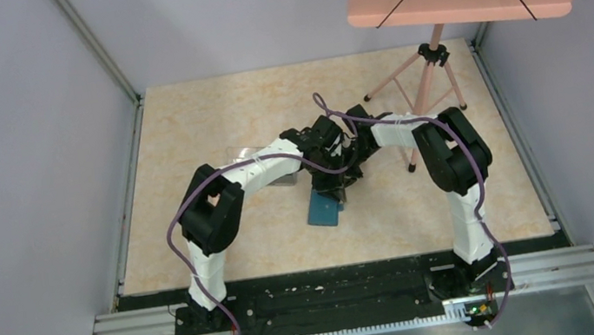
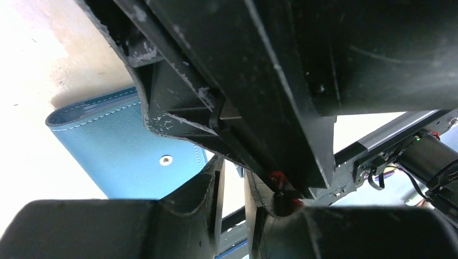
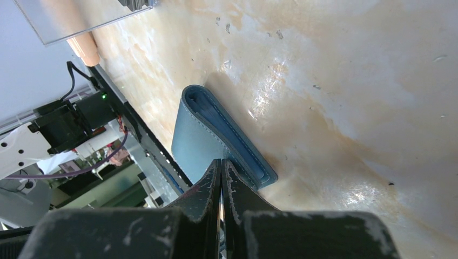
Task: Put the credit cards into the card holder
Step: Close the card holder at the center of the board.
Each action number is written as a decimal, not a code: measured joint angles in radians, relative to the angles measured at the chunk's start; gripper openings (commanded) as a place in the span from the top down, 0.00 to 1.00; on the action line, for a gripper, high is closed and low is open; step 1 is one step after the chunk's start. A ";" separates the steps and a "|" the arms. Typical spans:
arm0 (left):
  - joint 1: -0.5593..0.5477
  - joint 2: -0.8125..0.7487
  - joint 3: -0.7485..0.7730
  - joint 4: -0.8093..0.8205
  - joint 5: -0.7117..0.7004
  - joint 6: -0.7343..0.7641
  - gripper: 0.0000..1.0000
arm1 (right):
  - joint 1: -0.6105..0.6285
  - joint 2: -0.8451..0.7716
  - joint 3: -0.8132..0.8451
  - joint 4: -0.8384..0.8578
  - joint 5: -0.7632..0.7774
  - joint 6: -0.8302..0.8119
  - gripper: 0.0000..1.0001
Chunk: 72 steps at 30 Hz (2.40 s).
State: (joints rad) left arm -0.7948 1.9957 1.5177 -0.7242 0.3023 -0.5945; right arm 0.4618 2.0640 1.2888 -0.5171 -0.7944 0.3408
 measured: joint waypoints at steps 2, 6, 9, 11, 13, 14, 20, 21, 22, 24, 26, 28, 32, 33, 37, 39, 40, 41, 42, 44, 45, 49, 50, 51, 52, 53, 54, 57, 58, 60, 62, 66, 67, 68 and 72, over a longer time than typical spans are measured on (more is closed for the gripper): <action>-0.002 0.003 0.002 -0.002 0.002 0.001 0.83 | 0.000 0.000 0.000 0.000 0.000 0.000 1.00; -0.003 0.006 0.003 -0.004 0.005 0.005 0.92 | 0.000 0.000 0.000 0.000 0.000 0.000 1.00; -0.003 0.006 0.003 -0.005 -0.002 0.008 0.95 | 0.000 0.000 -0.002 0.003 -0.002 0.000 1.00; -0.003 0.006 0.005 -0.010 -0.012 0.012 0.96 | -0.001 0.000 -0.005 0.005 -0.005 0.000 1.00; -0.003 0.006 0.005 -0.014 -0.025 0.015 0.95 | -0.001 0.000 -0.005 0.006 -0.006 0.000 1.00; -0.003 0.006 0.005 -0.017 -0.032 0.016 0.95 | -0.001 0.000 -0.005 0.006 -0.006 0.000 1.00; -0.005 0.005 0.005 -0.035 -0.077 0.022 0.94 | -0.001 0.000 -0.005 0.006 -0.006 0.000 1.00; -0.005 0.005 0.005 -0.037 -0.083 0.022 0.95 | -0.001 0.000 -0.005 0.006 -0.006 0.000 1.00; -0.005 0.005 0.005 -0.039 -0.087 0.022 0.95 | -0.001 0.000 -0.005 0.006 -0.006 0.000 1.00; -0.005 0.005 0.005 -0.041 -0.093 0.022 0.95 | -0.001 0.000 -0.005 0.006 -0.006 0.000 1.00; -0.004 0.005 0.005 -0.042 -0.100 0.022 0.95 | -0.001 0.000 -0.005 0.006 -0.006 0.000 1.00; -0.002 0.005 0.005 -0.045 -0.106 0.023 0.95 | -0.001 0.000 -0.005 0.006 -0.006 0.000 1.00; 0.006 0.005 0.000 -0.046 -0.114 0.022 0.95 | -0.001 0.000 -0.005 0.005 -0.006 0.000 1.00; 0.008 0.005 -0.003 -0.046 -0.114 0.022 0.95 | -0.001 0.000 -0.005 0.005 -0.006 0.000 1.00; 0.016 0.005 -0.018 -0.044 -0.113 0.022 0.95 | -0.001 0.000 -0.005 0.005 -0.005 0.000 1.00; 0.016 0.005 -0.024 -0.040 -0.113 0.021 0.95 | -0.001 0.000 -0.005 0.005 -0.005 0.000 1.00; 0.016 0.003 -0.030 -0.036 -0.113 0.021 0.95 | -0.001 0.000 -0.005 0.005 -0.005 0.000 1.00; 0.016 -0.002 -0.039 -0.031 -0.113 0.018 0.95 | -0.001 0.000 -0.005 0.005 -0.005 0.000 1.00; 0.017 -0.008 -0.050 -0.024 -0.113 0.016 0.95 | -0.001 0.000 -0.005 0.005 -0.005 0.000 1.00; 0.023 -0.025 -0.075 -0.011 -0.112 0.010 0.95 | -0.001 0.000 -0.005 0.004 -0.005 0.000 1.00; 0.025 -0.030 -0.080 -0.010 -0.111 0.009 0.95 | -0.001 0.000 -0.005 0.004 -0.005 -0.001 1.00; 0.039 -0.042 -0.103 0.000 -0.106 -0.006 0.94 | -0.001 0.000 -0.005 0.004 -0.005 -0.001 1.00; 0.042 -0.042 -0.107 0.004 -0.101 -0.009 0.94 | -0.001 0.000 -0.005 0.004 -0.005 -0.001 1.00; 0.045 -0.042 -0.110 0.008 -0.097 -0.011 0.93 | -0.001 0.000 -0.005 0.004 -0.005 -0.001 1.00; 0.048 -0.042 -0.112 0.011 -0.092 -0.013 0.93 | -0.001 0.000 -0.005 0.004 -0.005 -0.001 1.00; 0.049 -0.043 -0.114 0.014 -0.090 -0.013 0.92 | -0.001 0.000 -0.005 0.004 -0.005 -0.002 1.00; 0.050 -0.043 -0.114 0.015 -0.088 -0.013 0.92 | -0.001 0.000 -0.005 0.004 -0.005 -0.002 1.00; 0.051 -0.043 -0.114 0.016 -0.088 -0.013 0.90 | -0.001 0.000 -0.005 0.004 -0.006 -0.006 1.00; 0.051 -0.043 -0.114 0.017 -0.088 -0.013 0.90 | -0.001 0.000 -0.005 0.004 -0.006 -0.007 1.00; 0.053 -0.043 -0.114 0.018 -0.088 -0.012 0.90 | -0.001 0.000 -0.005 0.004 -0.006 -0.008 1.00; 0.055 -0.043 -0.114 0.020 -0.090 -0.012 0.89 | -0.001 0.000 -0.005 0.004 -0.006 -0.008 1.00; 0.059 -0.043 -0.114 0.022 -0.097 -0.008 0.87 | -0.001 0.000 -0.005 0.004 -0.006 -0.008 1.00; 0.060 -0.043 -0.114 0.021 -0.101 -0.007 0.87 | -0.001 0.000 -0.005 0.004 -0.006 -0.008 1.00; 0.060 -0.043 -0.114 0.020 -0.103 -0.005 0.86 | -0.001 0.000 -0.005 0.004 -0.006 -0.008 1.00; 0.061 -0.043 -0.114 0.018 -0.110 -0.003 0.83 | -0.001 0.000 -0.005 0.004 -0.006 -0.008 1.00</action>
State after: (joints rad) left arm -0.7338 1.9530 1.4040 -0.7059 0.1921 -0.5972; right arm 0.4606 2.0636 1.2835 -0.5129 -0.8001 0.3328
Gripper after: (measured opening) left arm 0.153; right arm 0.003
